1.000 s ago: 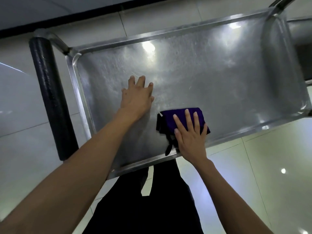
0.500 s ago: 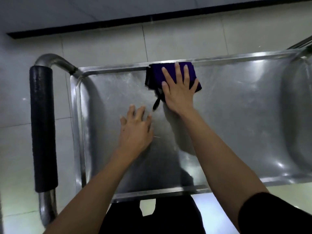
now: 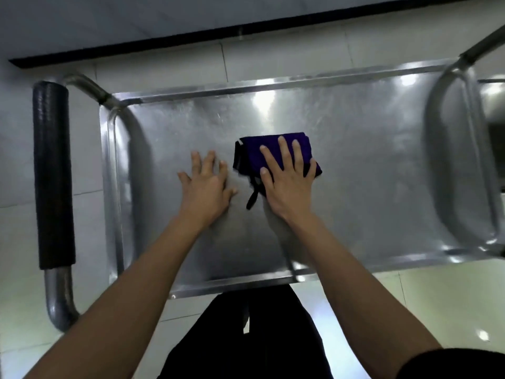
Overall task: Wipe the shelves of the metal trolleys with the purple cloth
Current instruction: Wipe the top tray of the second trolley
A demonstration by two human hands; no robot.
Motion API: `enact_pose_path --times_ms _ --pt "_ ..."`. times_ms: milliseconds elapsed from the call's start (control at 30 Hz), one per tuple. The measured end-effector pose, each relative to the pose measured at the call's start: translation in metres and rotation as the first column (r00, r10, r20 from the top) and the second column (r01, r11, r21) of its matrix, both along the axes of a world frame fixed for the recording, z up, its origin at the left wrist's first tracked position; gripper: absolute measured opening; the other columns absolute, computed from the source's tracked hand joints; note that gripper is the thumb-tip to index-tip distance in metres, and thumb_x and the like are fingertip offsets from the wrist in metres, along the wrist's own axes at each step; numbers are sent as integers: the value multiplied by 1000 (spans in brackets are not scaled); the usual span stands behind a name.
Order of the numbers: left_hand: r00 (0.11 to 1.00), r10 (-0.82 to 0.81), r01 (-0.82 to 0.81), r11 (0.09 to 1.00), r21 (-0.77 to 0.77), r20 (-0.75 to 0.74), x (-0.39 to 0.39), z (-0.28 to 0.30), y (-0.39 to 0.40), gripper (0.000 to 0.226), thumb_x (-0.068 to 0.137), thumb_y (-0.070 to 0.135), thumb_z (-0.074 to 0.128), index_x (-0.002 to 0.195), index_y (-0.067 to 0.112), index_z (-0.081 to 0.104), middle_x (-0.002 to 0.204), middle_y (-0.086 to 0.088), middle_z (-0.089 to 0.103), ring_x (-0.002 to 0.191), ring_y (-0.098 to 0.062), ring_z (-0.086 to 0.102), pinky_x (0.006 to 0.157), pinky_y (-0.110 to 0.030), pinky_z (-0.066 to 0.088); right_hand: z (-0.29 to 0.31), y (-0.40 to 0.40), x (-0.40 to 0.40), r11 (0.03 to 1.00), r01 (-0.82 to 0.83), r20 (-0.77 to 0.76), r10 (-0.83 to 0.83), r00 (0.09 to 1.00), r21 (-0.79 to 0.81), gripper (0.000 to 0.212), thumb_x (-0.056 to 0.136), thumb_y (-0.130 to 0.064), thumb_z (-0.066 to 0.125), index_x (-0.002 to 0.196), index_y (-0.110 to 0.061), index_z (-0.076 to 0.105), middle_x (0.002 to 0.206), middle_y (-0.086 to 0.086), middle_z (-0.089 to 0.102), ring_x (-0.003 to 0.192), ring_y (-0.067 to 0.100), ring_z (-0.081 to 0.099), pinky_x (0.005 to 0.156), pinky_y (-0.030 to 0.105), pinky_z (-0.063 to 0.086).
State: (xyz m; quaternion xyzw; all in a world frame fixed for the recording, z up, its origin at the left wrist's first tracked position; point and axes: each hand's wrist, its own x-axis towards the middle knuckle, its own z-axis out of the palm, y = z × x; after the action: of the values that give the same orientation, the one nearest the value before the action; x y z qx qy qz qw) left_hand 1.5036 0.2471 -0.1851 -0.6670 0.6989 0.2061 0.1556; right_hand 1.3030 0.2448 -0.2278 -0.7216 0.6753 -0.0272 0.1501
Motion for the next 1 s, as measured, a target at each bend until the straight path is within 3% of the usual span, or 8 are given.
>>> enact_pose_path --times_ms 200,367,500,633,833,1000 --pt "991 -113 107 991 -84 -72 -39 4 14 55 95 22 56 146 24 37 163 -8 14 150 -39 6 107 -73 25 -8 124 -22 998 50 -53 -52 997 -46 54 107 -50 23 159 -41 13 169 1 7 156 27 3 117 63 16" --pt "993 -79 72 994 -77 -89 -51 -1 23 59 102 43 46 155 23 26 167 -6 5 152 -40 -6 109 -76 19 0 183 -32 996 84 -71 -86 994 -24 53 108 -49 21 159 -41 10 169 0 5 156 27 1 117 64 18" --pt "994 -36 30 997 -65 -100 -58 3 24 63 102 38 50 157 27 22 166 -8 4 152 -42 -7 111 -76 14 8 222 -45 999 48 -111 -49 993 -16 53 108 -49 21 159 -41 12 169 0 6 156 26 1 118 62 17" --pt "989 -84 76 995 -69 -121 -75 9 16 76 88 25 63 153 37 24 165 -7 8 151 -42 -2 111 -76 15 15 226 -49 997 73 -114 -69 991 30 53 108 -49 23 159 -42 12 169 -2 7 156 24 -1 120 60 14" --pt "991 -83 76 995 -67 -108 -93 -2 18 59 92 23 51 148 32 37 165 -6 11 152 -39 -6 109 -77 14 10 202 -51 995 97 -105 -93 990 39 59 106 -50 26 160 -38 7 169 3 5 156 28 -2 120 63 13" --pt "992 -60 46 992 -118 -113 -92 -3 13 46 89 22 58 135 32 54 157 -6 29 149 -38 13 105 -75 26 -1 121 -68 997 77 -75 -76 994 22 58 106 -52 21 160 -38 6 169 3 1 155 30 -2 117 64 7"
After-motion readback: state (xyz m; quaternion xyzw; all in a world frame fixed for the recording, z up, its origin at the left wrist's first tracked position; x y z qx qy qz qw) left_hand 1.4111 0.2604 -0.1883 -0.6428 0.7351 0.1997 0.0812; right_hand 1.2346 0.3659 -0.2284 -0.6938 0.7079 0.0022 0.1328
